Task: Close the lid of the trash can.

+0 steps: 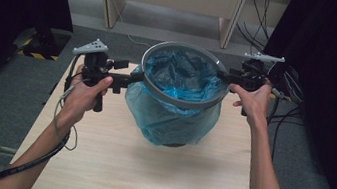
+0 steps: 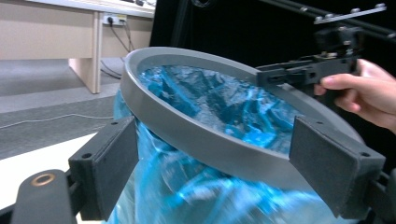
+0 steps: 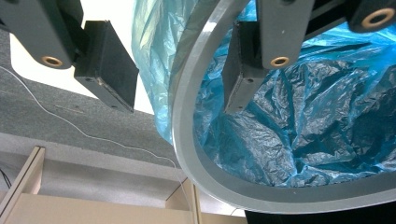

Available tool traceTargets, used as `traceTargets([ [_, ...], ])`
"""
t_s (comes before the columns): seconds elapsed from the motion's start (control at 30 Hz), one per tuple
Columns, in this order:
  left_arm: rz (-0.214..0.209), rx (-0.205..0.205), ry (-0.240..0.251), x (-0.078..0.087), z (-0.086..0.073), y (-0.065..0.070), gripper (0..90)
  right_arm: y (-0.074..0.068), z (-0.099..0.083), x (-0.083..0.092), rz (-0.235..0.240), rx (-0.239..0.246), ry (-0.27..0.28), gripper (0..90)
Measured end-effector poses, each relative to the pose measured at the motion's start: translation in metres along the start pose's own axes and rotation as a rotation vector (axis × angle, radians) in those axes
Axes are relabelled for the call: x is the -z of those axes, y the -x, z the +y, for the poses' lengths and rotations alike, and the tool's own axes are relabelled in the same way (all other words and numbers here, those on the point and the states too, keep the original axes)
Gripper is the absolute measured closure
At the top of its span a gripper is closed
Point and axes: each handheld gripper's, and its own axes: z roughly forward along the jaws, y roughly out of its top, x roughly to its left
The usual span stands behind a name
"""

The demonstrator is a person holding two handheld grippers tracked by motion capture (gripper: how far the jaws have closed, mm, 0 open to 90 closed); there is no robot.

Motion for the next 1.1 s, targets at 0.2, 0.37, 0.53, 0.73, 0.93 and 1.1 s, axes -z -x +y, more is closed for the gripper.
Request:
traceTargets([
  [0.2, 0.021, -0.001, -0.042, -0.014, 0.000, -0.007, 14.5, 0.003, -0.005, -0.003, 0.009, -0.019, 0.010, 44.5],
  [0.37, 0.036, -0.030, -0.029, -0.014, -0.005, -0.014, 15.0, 0.006, -0.007, -0.004, 0.039, -0.038, 0.024, 44.5],
  [0.53, 0.031, -0.052, -0.005, -0.014, -0.009, -0.015, 16.8, 0.011, -0.012, -0.005, 0.092, -0.059, 0.060, 47.1],
  [0.73, 0.006, -0.019, 0.027, -0.012, -0.017, -0.016, 19.9, 0.012, -0.019, -0.008, 0.132, -0.088, 0.106, 48.6],
  [0.93, -0.032, -0.007, 0.029, -0.008, -0.014, -0.014, 19.9, 0.008, -0.013, -0.005, 0.082, -0.063, 0.098, 41.8],
  [1.1, -0.057, -0.021, 0.034, -0.003, -0.012, -0.004, 18.5, 0.013, -0.005, 0.011, 0.098, -0.106, 0.162, 39.7],
])
